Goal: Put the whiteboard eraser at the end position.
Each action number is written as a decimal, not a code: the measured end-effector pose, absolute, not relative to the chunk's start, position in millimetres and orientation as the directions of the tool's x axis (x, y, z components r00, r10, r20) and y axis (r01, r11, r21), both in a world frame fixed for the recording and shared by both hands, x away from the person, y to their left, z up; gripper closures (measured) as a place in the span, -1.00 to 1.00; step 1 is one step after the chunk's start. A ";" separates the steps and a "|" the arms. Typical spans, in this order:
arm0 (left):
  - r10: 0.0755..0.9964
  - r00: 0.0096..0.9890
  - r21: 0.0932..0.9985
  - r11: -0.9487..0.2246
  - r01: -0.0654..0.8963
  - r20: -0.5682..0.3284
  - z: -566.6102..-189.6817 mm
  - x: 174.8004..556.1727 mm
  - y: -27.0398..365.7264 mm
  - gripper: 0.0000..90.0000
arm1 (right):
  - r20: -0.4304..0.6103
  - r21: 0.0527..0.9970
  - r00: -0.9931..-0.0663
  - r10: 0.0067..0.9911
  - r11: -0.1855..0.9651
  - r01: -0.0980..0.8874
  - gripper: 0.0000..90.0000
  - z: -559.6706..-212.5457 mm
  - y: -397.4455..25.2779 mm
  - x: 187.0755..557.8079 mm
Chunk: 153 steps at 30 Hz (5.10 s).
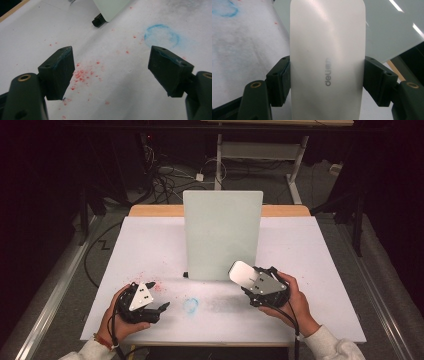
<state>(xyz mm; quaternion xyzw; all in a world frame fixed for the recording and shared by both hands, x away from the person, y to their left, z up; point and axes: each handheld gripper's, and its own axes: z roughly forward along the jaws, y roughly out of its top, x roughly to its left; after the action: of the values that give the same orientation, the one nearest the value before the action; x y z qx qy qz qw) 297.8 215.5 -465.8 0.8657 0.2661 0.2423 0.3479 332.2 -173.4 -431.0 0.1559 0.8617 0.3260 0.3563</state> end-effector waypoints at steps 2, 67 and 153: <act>0.629 0.741 0.730 -0.618 0.293 0.235 -465.6 297.4 215.5 -0.54 | -0.505 0.669 -0.717 0.481 0.743 0.028 -0.31 -429.0 -173.0 331.6; 0.603 0.759 0.714 -0.642 0.280 0.245 -467.4 295.2 205.9 -0.55 | -0.352 0.670 -0.889 0.293 0.742 -0.020 -0.32 -420.9 -154.5 333.6; 0.608 0.757 0.721 -0.634 0.281 0.240 -465.8 309.1 200.9 -0.57 | -0.325 0.825 -0.601 0.730 0.529 0.197 -0.49 -451.9 -283.8 304.0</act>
<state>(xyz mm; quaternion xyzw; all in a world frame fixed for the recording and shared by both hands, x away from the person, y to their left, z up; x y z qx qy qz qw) 309.1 200.9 -465.8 0.8719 0.2549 0.2379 0.3437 304.0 -283.8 -451.9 0.2878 0.8051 0.3905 0.3413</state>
